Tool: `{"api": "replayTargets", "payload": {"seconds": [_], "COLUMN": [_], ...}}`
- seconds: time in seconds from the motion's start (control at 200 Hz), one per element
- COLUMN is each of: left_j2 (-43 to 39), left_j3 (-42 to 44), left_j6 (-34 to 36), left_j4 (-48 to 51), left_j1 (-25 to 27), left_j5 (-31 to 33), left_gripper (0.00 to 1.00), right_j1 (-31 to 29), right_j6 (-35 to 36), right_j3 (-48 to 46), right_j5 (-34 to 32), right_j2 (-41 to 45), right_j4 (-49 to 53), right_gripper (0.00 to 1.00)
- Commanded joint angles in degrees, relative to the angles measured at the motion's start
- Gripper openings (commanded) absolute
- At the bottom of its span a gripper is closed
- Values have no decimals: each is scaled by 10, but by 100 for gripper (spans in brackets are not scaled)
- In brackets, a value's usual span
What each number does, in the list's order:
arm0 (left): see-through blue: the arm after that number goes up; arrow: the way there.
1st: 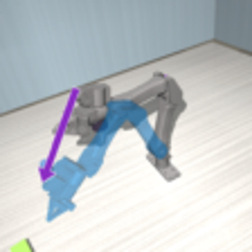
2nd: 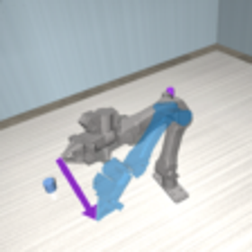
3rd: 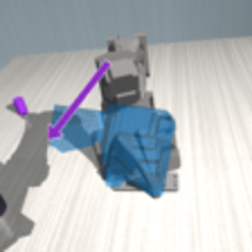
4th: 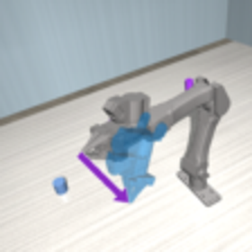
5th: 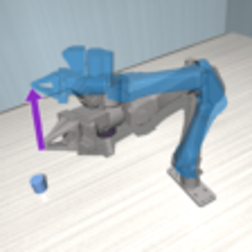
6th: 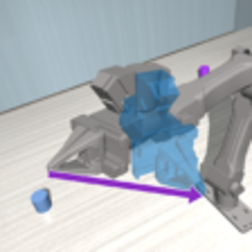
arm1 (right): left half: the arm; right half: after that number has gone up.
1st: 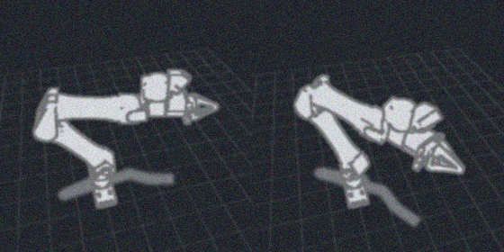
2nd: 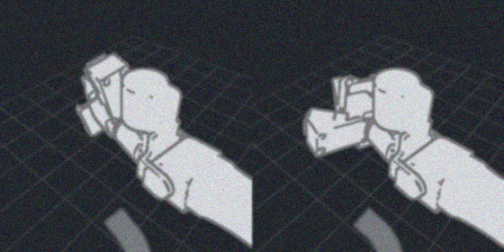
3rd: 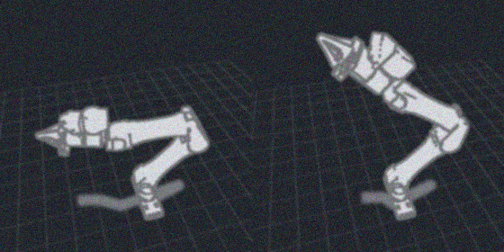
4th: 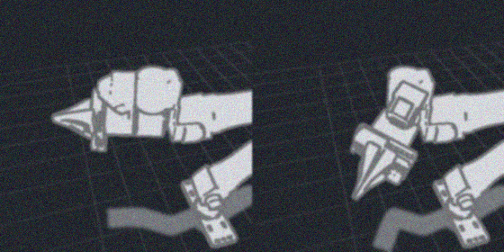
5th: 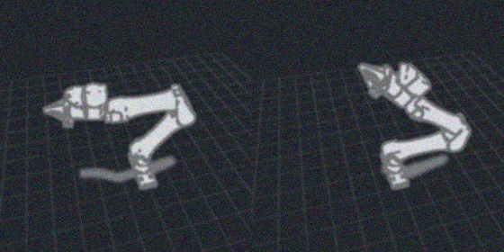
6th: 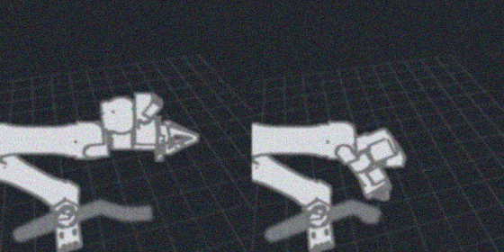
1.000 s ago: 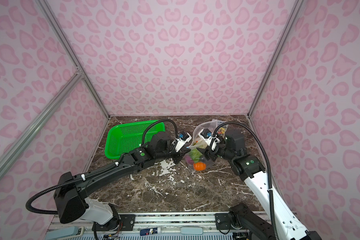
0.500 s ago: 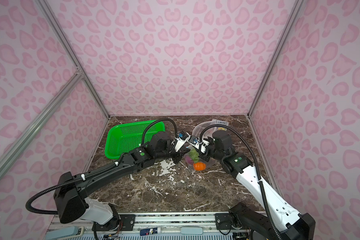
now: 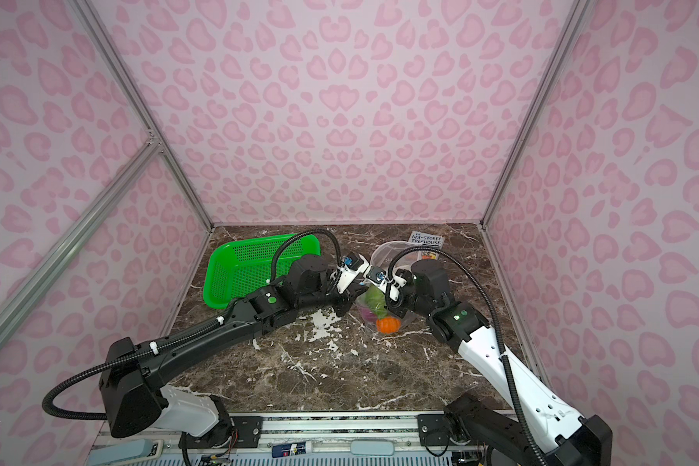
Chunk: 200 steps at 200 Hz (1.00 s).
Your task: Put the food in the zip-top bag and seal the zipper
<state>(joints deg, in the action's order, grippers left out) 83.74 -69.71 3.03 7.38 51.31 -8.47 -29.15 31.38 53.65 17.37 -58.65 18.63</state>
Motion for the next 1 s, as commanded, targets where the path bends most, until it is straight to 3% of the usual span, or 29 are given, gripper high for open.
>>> {"api": "replayTargets", "payload": {"seconds": [0.0, 0.045, 0.14, 0.295, 0.515, 0.745, 0.815, 0.905, 0.995], "left_j2": [-8, -15, -34, -56, -60, -27, -16, -5, -3], "left_j3": [2, 7, 25, 66, 115, 97, 94, 91, 97], "left_j6": [-18, -29, -54, -90, -118, -105, -113, -123, -132], "left_j4": [-27, -31, -48, -80, -175, -221, -230, -236, -250], "left_j1": [-3, -8, -28, -65, -113, -123, -126, -128, -131], "left_j5": [75, 99, 107, 71, -30, -123, -148, -158, -158], "left_gripper": [48, 66, 87, 92, 91, 87, 80, 60, 47], "right_j1": [-2, -2, -8, -19, -34, -38, -38, -38, -38], "right_j6": [-76, -109, -166, -216, -233, -242, -242, -241, -242], "right_j3": [-2, 7, 44, 104, 101, 95, 94, 93, 93], "right_j5": [9, 7, -8, -25, -31, -31, -32, -34, -35], "right_j2": [1, -7, -37, -95, -110, -104, -104, -103, -99], "right_j4": [-83, -98, -101, -77, -86, -85, -80, -75, -71], "right_gripper": [0, 0, 0, 0, 0, 0, 0, 0, 0]}}
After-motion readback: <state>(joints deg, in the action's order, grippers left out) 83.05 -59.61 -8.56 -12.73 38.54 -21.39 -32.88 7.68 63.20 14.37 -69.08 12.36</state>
